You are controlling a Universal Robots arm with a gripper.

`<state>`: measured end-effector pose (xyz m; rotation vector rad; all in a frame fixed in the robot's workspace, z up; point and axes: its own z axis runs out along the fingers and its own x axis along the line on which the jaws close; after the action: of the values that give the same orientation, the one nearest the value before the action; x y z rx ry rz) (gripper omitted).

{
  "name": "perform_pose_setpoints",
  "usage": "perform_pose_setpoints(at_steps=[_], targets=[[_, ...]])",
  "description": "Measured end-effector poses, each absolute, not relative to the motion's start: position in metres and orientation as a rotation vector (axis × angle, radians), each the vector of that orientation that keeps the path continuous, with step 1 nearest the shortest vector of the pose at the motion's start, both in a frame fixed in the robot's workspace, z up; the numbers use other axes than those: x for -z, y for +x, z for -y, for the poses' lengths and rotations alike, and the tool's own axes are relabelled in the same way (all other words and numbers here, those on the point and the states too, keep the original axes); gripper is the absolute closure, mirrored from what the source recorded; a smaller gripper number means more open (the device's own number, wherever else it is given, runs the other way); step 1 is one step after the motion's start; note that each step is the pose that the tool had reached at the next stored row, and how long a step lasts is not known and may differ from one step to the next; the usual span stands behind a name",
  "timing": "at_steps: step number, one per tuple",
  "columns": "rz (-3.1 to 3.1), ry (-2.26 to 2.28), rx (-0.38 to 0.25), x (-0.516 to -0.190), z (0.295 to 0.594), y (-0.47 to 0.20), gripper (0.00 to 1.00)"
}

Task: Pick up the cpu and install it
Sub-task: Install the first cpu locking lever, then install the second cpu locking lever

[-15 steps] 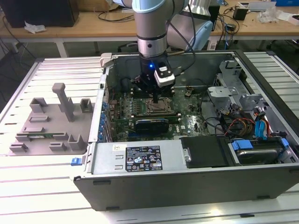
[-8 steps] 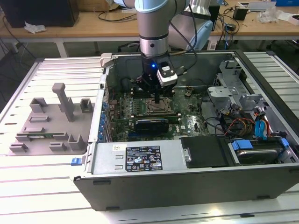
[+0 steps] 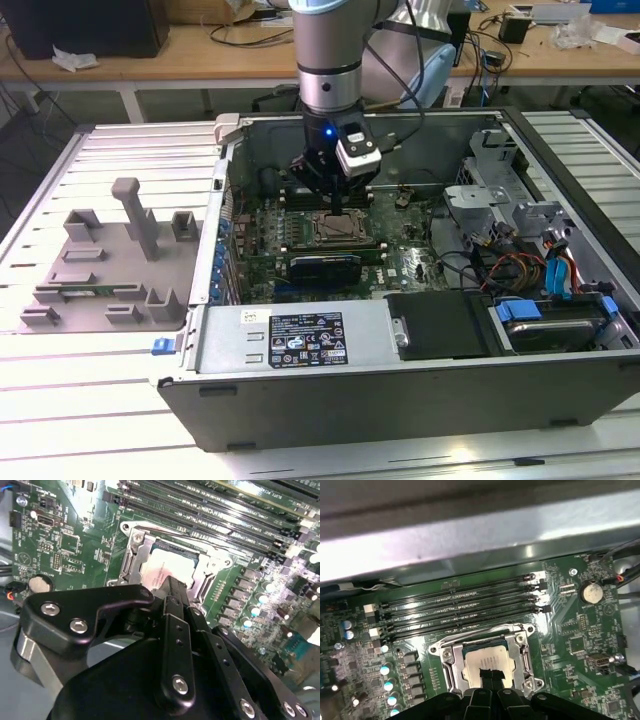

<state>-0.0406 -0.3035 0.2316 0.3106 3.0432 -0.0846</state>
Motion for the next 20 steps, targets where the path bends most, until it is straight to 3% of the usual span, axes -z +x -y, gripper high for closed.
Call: perform_pose_setpoints(at_steps=[20], targets=[[-3.043,0.310,0.088,-0.2359,0.3078,-0.0393,0.89]])
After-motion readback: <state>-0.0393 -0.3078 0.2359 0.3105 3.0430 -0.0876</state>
